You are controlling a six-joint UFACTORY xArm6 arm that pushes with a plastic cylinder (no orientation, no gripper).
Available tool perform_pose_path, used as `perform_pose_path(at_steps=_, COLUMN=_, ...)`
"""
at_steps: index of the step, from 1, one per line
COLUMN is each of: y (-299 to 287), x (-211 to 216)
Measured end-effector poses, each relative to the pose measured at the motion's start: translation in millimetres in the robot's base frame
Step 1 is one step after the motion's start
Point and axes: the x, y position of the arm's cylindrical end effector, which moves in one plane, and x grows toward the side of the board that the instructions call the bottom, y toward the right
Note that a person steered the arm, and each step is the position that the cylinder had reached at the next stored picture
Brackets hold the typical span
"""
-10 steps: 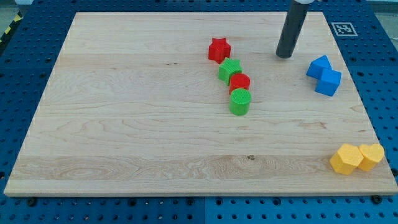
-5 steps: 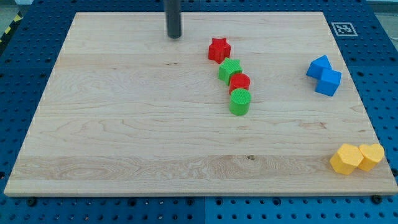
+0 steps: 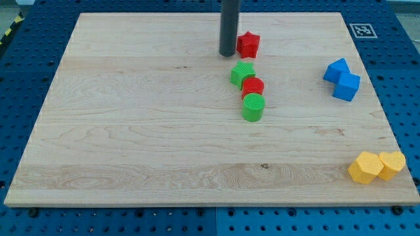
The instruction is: Slide the red star towards top right
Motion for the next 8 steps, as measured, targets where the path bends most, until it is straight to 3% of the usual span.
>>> perform_pose_path(at_steps=1, y=-19, x=-6)
perform_pose_path(at_steps=3, y=115, x=-12)
perform_pose_path(at_steps=5, y=99, x=-5)
perform_pose_path(at_steps=7, y=181, x=-38)
perform_pose_path(at_steps=8, y=166, x=-35)
